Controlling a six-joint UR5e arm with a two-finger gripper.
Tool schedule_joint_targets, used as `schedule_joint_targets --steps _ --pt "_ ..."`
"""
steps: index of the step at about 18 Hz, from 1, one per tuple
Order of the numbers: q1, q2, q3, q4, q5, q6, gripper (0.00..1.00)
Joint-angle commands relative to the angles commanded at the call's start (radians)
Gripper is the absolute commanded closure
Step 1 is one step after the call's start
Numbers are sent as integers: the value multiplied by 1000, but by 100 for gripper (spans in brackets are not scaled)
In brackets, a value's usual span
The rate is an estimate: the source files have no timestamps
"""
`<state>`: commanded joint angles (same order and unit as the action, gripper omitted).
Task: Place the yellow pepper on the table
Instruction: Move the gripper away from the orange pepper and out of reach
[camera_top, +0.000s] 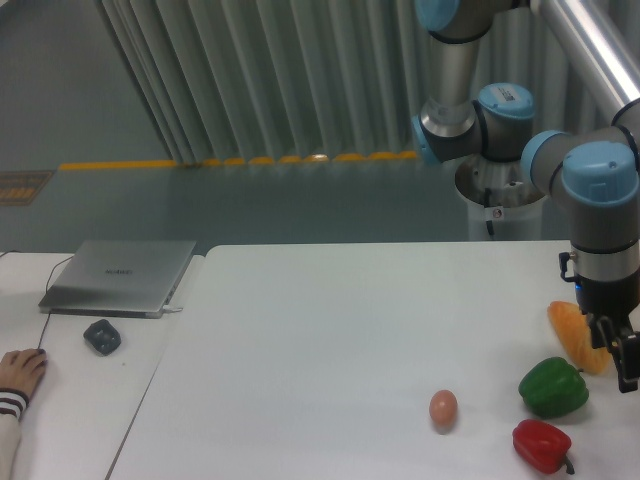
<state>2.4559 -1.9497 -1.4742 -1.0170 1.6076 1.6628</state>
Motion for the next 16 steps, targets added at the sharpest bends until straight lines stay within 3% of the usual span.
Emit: schedule_joint_targets --steps 6,12,16 --pt "5 2 3 -5 -9 -2 0" --pt "57 0 -12 -3 -14 5 0" --pt "121 -6 -3 -2 -15 156 0"
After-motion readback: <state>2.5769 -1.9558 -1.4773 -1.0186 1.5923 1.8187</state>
